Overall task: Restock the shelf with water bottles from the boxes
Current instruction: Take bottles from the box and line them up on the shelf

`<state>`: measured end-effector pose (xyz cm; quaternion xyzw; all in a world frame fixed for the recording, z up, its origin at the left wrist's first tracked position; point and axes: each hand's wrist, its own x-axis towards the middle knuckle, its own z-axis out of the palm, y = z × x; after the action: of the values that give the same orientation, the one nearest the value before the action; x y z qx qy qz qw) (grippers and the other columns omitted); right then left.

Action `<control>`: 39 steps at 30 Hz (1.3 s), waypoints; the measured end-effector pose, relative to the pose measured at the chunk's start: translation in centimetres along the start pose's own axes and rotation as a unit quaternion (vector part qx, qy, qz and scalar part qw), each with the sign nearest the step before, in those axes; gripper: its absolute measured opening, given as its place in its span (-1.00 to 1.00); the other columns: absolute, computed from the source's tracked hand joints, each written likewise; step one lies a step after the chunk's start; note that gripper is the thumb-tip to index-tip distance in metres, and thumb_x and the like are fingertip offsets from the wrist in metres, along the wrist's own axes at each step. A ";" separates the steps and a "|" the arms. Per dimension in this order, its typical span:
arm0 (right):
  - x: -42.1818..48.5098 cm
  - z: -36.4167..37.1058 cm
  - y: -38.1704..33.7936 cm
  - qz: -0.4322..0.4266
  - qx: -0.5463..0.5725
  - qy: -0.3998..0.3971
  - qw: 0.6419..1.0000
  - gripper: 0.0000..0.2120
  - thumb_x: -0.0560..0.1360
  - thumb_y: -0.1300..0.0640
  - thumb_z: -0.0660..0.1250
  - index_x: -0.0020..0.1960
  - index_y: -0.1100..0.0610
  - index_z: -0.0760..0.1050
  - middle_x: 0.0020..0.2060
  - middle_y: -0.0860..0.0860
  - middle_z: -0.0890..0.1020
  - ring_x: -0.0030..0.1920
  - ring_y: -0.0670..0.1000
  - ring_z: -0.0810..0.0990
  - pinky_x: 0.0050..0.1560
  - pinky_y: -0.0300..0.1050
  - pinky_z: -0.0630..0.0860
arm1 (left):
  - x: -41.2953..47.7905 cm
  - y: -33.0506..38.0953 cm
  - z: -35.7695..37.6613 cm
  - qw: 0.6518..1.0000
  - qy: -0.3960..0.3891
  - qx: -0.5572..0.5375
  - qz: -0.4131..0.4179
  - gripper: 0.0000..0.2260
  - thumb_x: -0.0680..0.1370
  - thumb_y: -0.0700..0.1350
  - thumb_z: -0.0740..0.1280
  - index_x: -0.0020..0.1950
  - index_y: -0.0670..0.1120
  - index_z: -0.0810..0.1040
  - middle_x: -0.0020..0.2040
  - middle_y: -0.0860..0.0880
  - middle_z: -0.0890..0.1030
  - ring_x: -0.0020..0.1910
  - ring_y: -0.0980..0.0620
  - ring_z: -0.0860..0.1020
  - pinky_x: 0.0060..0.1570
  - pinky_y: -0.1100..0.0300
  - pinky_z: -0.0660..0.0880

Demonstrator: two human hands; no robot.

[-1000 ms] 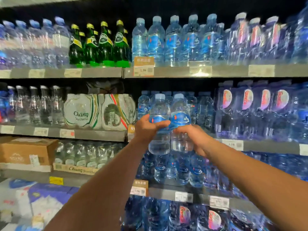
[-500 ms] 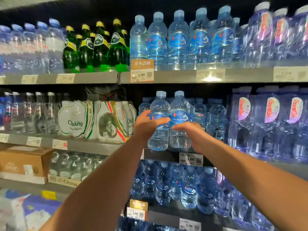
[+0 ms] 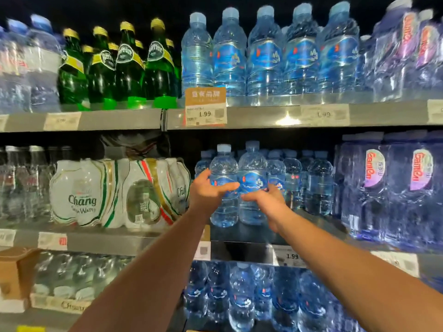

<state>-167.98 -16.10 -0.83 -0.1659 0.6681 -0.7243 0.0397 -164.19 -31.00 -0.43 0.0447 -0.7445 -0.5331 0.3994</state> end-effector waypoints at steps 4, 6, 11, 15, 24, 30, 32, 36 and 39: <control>1.2 1.4 1.9 0.005 -0.030 0.017 0.999 -0.55 0.21 0.20 0.57 0.04 0.09 0.49 -0.03 0.07 0.66 -0.03 0.06 0.62 0.03 0.01 0.55 | 0.5 -1.6 -0.4 0.998 -0.016 0.052 -0.028 -0.44 0.27 0.03 0.60 0.21 0.03 0.49 -0.02 0.10 0.60 -0.04 0.09 0.56 -0.03 0.14 0.51; 1.4 1.8 2.4 0.002 -0.044 0.019 0.999 -0.72 0.28 0.28 0.53 -0.13 0.07 0.50 -0.17 0.04 0.65 -0.16 0.02 0.60 -0.03 0.00 0.55 | 0.8 -2.4 -0.5 0.996 -0.010 0.078 -0.051 -0.33 0.23 0.14 0.57 0.25 -0.08 0.52 0.05 0.00 0.64 0.01 0.01 0.59 0.00 0.09 0.54; 2.0 1.7 3.2 -0.006 -0.052 0.005 0.999 -0.67 0.32 0.33 0.50 -0.08 0.00 0.48 -0.14 0.01 0.62 -0.12 0.03 0.59 -0.28 -0.17 0.38 | 0.7 -3.1 -0.5 0.994 0.001 0.103 -0.039 -0.66 0.35 0.00 0.55 -0.03 -0.03 0.45 -0.21 0.10 0.59 -0.25 0.15 0.55 -0.29 0.43 0.44; 2.2 1.6 3.7 -0.009 -0.062 -0.002 0.998 -0.62 0.31 0.40 0.48 -0.03 0.02 0.50 -0.18 -0.01 0.62 -0.17 0.00 0.58 -0.25 -0.18 0.44 | 0.2 -3.9 -0.4 0.991 0.001 0.125 0.042 -0.57 0.27 -0.12 0.58 0.04 -0.06 0.48 -0.14 0.06 0.62 -0.17 0.19 0.59 -0.23 0.39 0.47; 2.6 2.0 4.5 -0.004 -0.171 0.039 0.985 -0.43 0.14 0.15 0.62 0.04 0.14 0.41 -0.10 0.03 0.58 -0.08 0.05 0.57 -0.06 -0.01 0.53 | -0.2 -4.1 -0.6 0.976 -0.013 0.207 -0.069 -0.33 0.25 0.00 0.57 0.27 -0.07 0.36 0.15 -0.04 0.56 0.12 -0.07 0.55 0.10 0.06 0.49; 3.2 1.8 4.8 -0.017 -0.180 0.024 0.983 -0.64 0.30 0.26 0.55 0.03 0.16 0.50 -0.08 0.08 0.61 -0.04 0.11 0.59 -0.05 -0.04 0.51 | 0.1 -3.5 -1.1 0.963 -0.014 0.248 -0.100 -0.36 0.29 0.02 0.58 0.26 -0.05 0.38 0.14 -0.02 0.58 0.12 -0.07 0.56 0.12 0.03 0.51; 3.3 1.8 4.8 -0.005 -0.155 0.022 0.988 -0.66 0.29 0.32 0.53 0.01 0.15 0.52 -0.09 0.09 0.64 -0.01 0.14 0.62 -0.01 -0.02 0.53 | 0.2 -3.1 -1.3 0.958 -0.018 0.264 -0.108 -0.35 0.29 0.03 0.58 0.27 -0.05 0.37 0.15 -0.03 0.58 0.13 -0.08 0.56 0.10 0.05 0.50; 3.4 2.0 5.0 -0.024 -0.242 0.027 0.970 -0.54 0.28 0.12 0.59 0.08 0.20 0.51 -0.03 0.05 0.62 -0.02 0.09 0.59 -0.04 -0.07 0.51 | 0.4 -3.1 -1.9 0.951 -0.013 0.289 -0.109 -0.35 0.29 0.05 0.57 0.28 -0.06 0.38 0.17 -0.07 0.57 0.15 -0.11 0.54 0.12 0.02 0.49; 3.2 2.4 5.1 -0.061 -0.317 0.012 0.946 -0.58 0.30 0.02 0.58 -0.14 0.21 0.40 -0.24 0.03 0.54 -0.20 0.07 0.52 -0.27 -0.13 0.42 | 0.5 -3.1 -2.8 0.946 -0.006 0.303 -0.112 -0.33 0.28 0.08 0.58 0.29 -0.07 0.39 0.16 -0.07 0.57 0.14 -0.11 0.54 0.07 0.02 0.52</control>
<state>-171.11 -19.82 -5.11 -0.2013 0.8524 -0.4779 -0.0676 -163.83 -34.70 -2.40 0.2437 -0.8636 -0.3237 0.3000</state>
